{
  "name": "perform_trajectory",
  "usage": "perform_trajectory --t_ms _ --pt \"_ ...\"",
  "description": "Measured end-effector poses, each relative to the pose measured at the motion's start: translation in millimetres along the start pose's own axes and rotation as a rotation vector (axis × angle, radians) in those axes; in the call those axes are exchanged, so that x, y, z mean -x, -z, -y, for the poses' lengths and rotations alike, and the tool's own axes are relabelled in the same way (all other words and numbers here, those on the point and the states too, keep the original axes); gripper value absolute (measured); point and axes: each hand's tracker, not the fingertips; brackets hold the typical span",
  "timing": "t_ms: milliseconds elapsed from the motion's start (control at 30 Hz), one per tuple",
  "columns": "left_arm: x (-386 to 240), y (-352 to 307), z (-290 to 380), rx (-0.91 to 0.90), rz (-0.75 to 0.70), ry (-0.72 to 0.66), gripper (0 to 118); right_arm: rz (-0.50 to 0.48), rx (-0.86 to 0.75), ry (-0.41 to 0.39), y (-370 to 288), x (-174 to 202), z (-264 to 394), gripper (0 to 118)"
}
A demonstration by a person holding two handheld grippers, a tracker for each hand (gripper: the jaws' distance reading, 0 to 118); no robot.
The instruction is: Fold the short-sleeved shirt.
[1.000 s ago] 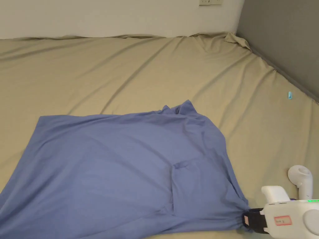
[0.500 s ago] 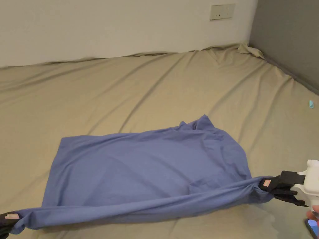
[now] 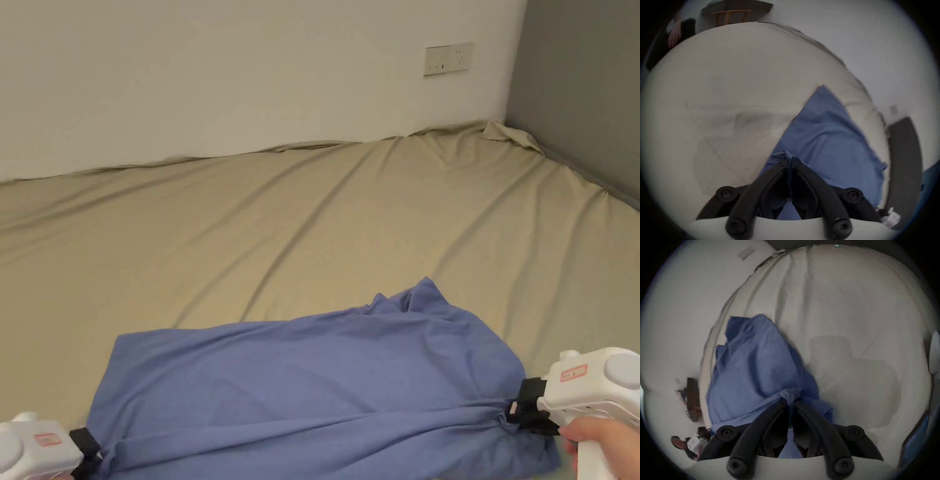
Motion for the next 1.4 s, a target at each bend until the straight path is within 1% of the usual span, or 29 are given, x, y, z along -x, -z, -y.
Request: perform_trajectory --t_ms 100,167,200,233,267,300,367,400,433,500,533,600,633,667,700,733,833,900,933,967,1000,1033,1100,1200,1267,1300,1333,1367,1400 --pt "2 -2 5 -0.094 0.055 -0.039 1 0.025 -0.034 -0.079 -3 10 2 6" --pt "7 5 4 -0.093 0.030 -0.004 19 0.048 -0.049 -0.124 3 8 -2 11" --pt "6 3 2 -0.109 0.063 0.070 43 0.060 -0.055 -0.164 1 11 -3 19" --pt "4 -4 0 -0.109 0.105 0.097 94 0.066 -0.051 -0.200 -3 14 -5 51" --pt "1 -16 -2 -0.108 0.124 0.112 118 0.070 -0.052 -0.241 -11 20 -6 91" --pt "-1 -30 -5 -0.114 0.107 0.136 118 0.055 -0.072 -0.257 -21 25 -7 118" --pt "-1 -80 0 -0.275 0.178 0.213 117 -0.060 -0.220 -0.257 -59 31 2 117" --pt "1 -105 6 -0.361 0.199 0.256 117 -0.170 -0.348 -0.264 -91 42 35 117" --pt "2 -132 19 -0.409 0.210 0.297 118 -0.215 -0.395 -0.282 -112 48 52 116" --pt "9 -164 40 -0.434 0.180 0.366 118 -0.225 -0.455 -0.336 -146 55 87 118" --pt "14 -175 54 -0.395 0.161 0.395 118 -0.213 -0.478 -0.354 -159 50 81 118" --pt "20 -187 89 -0.287 0.136 0.438 118 -0.199 -0.556 -0.427 -174 50 118 111" --pt "26 -186 104 -0.283 0.134 0.427 108 -0.151 -0.592 -0.472 -177 53 138 87" --pt "31 -185 115 -0.286 0.147 0.406 68 -0.100 -0.591 -0.516 -177 53 148 45" --pt "31 -182 129 -0.258 0.144 0.364 0 -0.065 -0.584 -0.547 -174 53 161 7" --pt "32 -176 136 -0.297 0.119 0.399 0 -0.091 -0.571 -0.549 -172 51 174 5" --pt "33 -142 131 -0.236 -0.001 0.437 0 -0.180 -0.480 -0.595 -170 50 192 5" --pt "35 -119 117 -0.247 -0.068 0.446 0 -0.199 -0.462 -0.692 -168 53 196 5" --pt "35 -108 108 -0.254 -0.113 0.454 13 -0.189 -0.466 -0.721 -164 46 195 5" --pt "32 -94 95 -0.259 -0.119 0.449 47 -0.176 -0.471 -0.747 -165 46 193 5" --pt "31 -80 86 -0.258 -0.124 0.467 89 -0.178 -0.470 -0.754 -165 44 190 5" --pt "28 -68 77 -0.217 -0.140 0.478 105 -0.184 -0.467 -0.745 -166 42 187 5" --pt "21 -44 63 -0.199 -0.129 0.539 106 -0.162 -0.476 -0.763 -173 62 201 5" --pt "3 -12 65 -0.140 -0.264 0.723 106 -0.159 -0.477 -0.743 -173 63 201 5" --pt "0 -11 66 -0.149 -0.211 0.754 105 -0.146 -0.469 -0.743 -174 63 202 5" --pt "-6 -15 62 -0.143 -0.226 0.771 94 -0.139 -0.464 -0.747 -174 63 203 5" --pt "-10 -19 62 -0.106 -0.246 0.781 54 -0.135 -0.459 -0.748 -174 58 199 5" --pt "-8 -27 59 -0.113 -0.217 0.769 34 -0.126 -0.458 -0.752 -175 56 199 5" --pt "-9 -35 62 -0.102 -0.119 0.743 34 -0.110 -0.459 -0.754 -174 55 199 5"
